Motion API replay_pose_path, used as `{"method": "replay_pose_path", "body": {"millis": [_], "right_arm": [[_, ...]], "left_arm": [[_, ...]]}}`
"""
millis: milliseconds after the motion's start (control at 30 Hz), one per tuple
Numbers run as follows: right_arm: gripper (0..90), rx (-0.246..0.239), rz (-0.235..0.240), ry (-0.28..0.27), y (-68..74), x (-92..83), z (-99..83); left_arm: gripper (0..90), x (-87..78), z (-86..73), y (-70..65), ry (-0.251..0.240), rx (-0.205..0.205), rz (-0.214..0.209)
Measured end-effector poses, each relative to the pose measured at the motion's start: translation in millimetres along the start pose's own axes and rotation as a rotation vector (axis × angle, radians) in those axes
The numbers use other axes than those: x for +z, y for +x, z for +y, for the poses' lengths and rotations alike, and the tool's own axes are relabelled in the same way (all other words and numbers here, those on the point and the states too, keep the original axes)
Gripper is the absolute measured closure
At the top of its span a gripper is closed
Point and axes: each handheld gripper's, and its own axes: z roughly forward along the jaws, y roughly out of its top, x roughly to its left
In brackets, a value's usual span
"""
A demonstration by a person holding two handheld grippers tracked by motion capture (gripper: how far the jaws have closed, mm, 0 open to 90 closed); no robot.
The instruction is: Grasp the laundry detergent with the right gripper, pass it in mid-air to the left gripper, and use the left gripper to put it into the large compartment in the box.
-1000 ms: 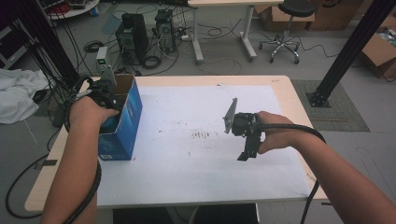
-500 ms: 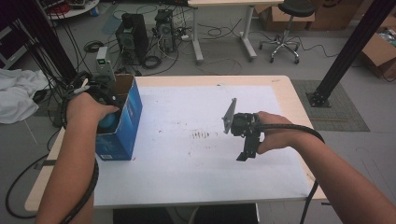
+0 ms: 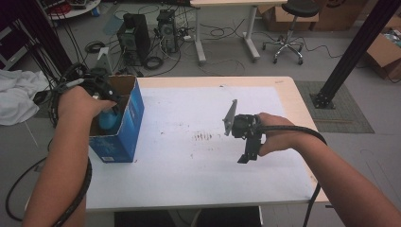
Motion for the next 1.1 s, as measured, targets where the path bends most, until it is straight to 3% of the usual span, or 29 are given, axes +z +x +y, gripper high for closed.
{"method": "replay_pose_path", "body": {"millis": [333, 433, 500, 633, 867, 1100], "right_arm": [[0.0, 0.0, -0.004, -0.003, 1.7, -2.0, 1.7], [0.0, -0.001, -0.007, -0.006, 2.1, -3.2, 1.1], [0.0, 0.002, -0.009, -0.011, 2.4, -3.8, 0.6], [0.0, 0.005, -0.009, -0.016, 3.1, -3.8, -0.3], [0.0, 0.008, -0.011, -0.017, 4.6, -5.4, -1.4], [0.0, 0.014, -0.013, -0.019, 5.5, -7.1, -2.1]], "left_arm": [[14.3, -16.0, -2.5, -10.2, -0.006, 0.056, 0.02], [10.4, -21.1, -3.9, -18.6, 0.03, 0.095, 0.056], [6.3, -24.6, -5.1, -23.5, 0.028, 0.115, 0.048], [6.2, -30.8, -6.3, -29.7, 0.019, 0.147, 0.057], [3.0, -44.3, -9.8, -44.3, -0.003, 0.212, 0.029], [0.8, -52.7, -12.1, -55.0, -0.014, 0.269, 0.029]]}}
